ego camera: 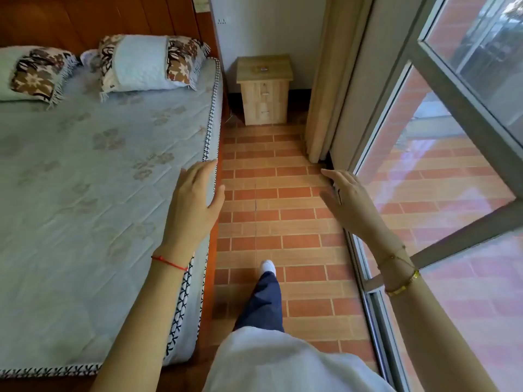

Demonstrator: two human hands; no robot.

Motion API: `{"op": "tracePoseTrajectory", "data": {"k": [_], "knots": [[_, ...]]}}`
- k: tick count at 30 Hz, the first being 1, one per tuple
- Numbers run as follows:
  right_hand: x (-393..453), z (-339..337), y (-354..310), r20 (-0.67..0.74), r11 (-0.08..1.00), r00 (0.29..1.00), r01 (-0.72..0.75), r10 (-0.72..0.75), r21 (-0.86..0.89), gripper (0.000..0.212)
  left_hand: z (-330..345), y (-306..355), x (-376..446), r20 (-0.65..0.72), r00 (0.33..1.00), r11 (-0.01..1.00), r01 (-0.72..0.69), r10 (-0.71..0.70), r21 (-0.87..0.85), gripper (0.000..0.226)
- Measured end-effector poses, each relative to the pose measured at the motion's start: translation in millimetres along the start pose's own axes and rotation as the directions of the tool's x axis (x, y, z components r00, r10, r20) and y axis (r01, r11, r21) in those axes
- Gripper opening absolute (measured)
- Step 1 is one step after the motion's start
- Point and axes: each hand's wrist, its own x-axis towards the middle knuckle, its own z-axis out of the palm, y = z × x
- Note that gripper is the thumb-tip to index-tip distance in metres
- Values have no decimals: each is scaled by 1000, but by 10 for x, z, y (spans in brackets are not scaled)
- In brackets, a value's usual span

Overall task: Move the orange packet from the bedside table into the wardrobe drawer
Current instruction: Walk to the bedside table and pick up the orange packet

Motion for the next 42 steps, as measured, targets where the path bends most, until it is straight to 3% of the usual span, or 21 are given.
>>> {"op": "tracePoseTrajectory", "data": {"k": [12, 24, 42], "knots": [[2358, 186, 230, 3, 999, 999, -31, 31, -10, 43, 486, -650, 2258, 38, 999, 999, -38, 39, -13, 48], [4141, 602, 802, 32, 996, 996, -87, 87, 2, 46, 1090, -1277, 3954, 117, 993, 999, 40, -36, -25, 47], [8243, 724, 1590, 48, 998, 999, -8, 5, 60, 47, 2138, -1954, 7729, 30, 998, 998, 51, -52, 36, 45]]}}
